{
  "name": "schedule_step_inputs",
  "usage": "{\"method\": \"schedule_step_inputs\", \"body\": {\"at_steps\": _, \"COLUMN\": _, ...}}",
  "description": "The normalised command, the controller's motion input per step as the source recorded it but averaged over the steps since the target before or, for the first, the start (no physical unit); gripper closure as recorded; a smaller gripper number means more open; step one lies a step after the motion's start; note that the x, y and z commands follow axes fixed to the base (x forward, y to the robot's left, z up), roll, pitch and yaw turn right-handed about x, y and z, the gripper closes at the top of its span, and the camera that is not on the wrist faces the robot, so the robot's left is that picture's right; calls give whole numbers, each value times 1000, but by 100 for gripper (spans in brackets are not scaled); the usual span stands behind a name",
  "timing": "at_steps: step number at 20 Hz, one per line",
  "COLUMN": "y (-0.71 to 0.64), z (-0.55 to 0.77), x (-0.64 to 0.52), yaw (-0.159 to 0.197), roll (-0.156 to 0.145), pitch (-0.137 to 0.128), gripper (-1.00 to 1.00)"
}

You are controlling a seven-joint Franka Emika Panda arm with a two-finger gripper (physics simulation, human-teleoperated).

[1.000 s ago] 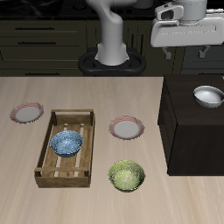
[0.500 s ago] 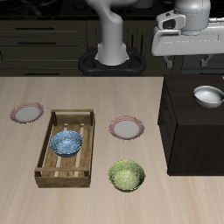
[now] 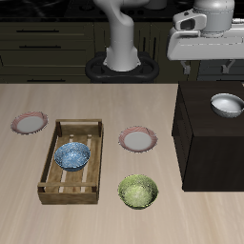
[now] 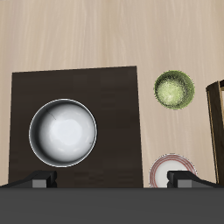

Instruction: Place the white bowl on the off-center plate

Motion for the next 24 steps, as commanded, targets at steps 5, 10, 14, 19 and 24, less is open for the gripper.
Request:
{"method": "schedule_step_inputs", "body": {"at_steps": 5, "y": -1, "z": 1, "x": 47, "yaw": 1, "roll": -5, "pitch": -2, "gripper": -100}}
{"method": "schedule_step_inputs", "body": {"at_steps": 10, "y": -6, "z": -70, "x": -15, "yaw": 22, "roll": 12, "pitch": 13, "gripper": -100}}
{"method": "schedule_step_inputs", "body": {"at_steps": 14, "y": 2, "z": -93, "x": 16, "yaw": -3, "roll": -8, "pitch": 17, "gripper": -100}}
{"method": "schedule_step_inputs", "body": {"at_steps": 19, "y": 98, "z": -170, "x": 60, "yaw": 23, "roll": 28, "pitch": -2, "gripper": -100}}
{"method": "schedule_step_inputs", "body": {"at_steps": 24, "y": 77, "z": -61, "x": 35, "yaw": 4, "roll": 20, "pitch": -5, "gripper": -100}}
